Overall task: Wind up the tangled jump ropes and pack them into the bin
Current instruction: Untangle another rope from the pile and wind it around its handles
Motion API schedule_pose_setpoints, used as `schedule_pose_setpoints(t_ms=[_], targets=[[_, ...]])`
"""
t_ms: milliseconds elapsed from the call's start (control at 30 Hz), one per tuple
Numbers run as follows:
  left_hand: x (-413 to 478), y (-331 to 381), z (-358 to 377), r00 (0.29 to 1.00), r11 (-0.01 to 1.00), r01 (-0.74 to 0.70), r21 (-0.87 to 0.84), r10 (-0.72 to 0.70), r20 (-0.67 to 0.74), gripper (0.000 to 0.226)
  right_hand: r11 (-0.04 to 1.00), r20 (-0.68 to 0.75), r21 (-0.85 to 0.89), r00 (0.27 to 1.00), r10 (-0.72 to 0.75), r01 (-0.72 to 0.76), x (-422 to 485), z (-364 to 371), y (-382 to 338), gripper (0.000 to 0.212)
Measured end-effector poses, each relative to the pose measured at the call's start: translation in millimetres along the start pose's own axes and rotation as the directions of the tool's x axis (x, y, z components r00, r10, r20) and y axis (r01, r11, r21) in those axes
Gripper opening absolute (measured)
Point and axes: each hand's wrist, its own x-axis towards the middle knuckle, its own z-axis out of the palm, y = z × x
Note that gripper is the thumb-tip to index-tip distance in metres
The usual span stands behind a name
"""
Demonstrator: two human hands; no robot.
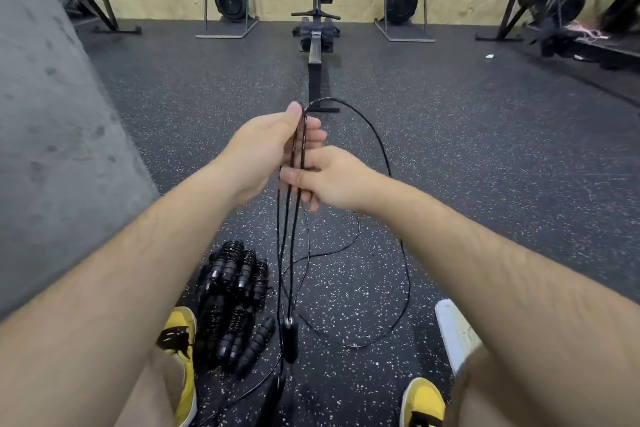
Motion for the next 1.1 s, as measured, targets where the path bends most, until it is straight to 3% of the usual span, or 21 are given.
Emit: schedule_pose_setpoints(t_ms=[100, 233, 333, 433, 600, 833, 967, 1100], targets=[[-6, -8, -5, 0.994, 0.984, 0.053, 0.171, -0.069, 0.086, 0.05, 0.999, -0.082, 0.025, 0.996, -0.033, 0.035, 4, -14, -6, 0.024], [-14, -21, -12, 0.958, 0.986, 0.147, 0.078, -0.162, 0.239, 0.063, 1.0, -0.144, 0.0, 0.989, -0.011, 0.011, 5, -25, -3, 0.028], [-18, -31, -13, 0.944, 0.957, 0.094, 0.274, -0.173, 0.28, 0.039, 0.999, -0.201, 0.006, 0.979, -0.032, 0.034, 6, -31, -3, 0.023], [-19, -39, -10, 0.967, 0.885, 0.033, 0.464, -0.145, 0.208, 0.014, 0.999, -0.207, 0.001, 0.978, -0.032, 0.033, 3, -35, -6, 0.021], [-13, -31, -4, 0.996, 0.844, 0.013, 0.537, -0.06, 0.07, 0.018, 0.999, -0.217, -0.043, 0.975, -0.042, 0.033, 2, -42, -3, 0.025], [-7, -16, 4, 0.974, 0.778, -0.149, 0.61, 0.223, -0.046, 0.016, 1.0, -0.091, -0.002, 0.996, -0.014, 0.014, -5, -45, 7, 0.023], [-2, -8, 2, 0.934, 0.819, -0.222, 0.53, 0.334, -0.125, 0.012, 0.991, -0.02, 0.131, 0.999, 0.03, -0.027, -8, -48, 9, 0.025], [-2, -1, 0, 0.947, 0.926, -0.234, 0.295, 0.286, -0.145, 0.017, 0.996, 0.047, 0.081, 0.998, 0.041, -0.045, -10, -33, 8, 0.02]])
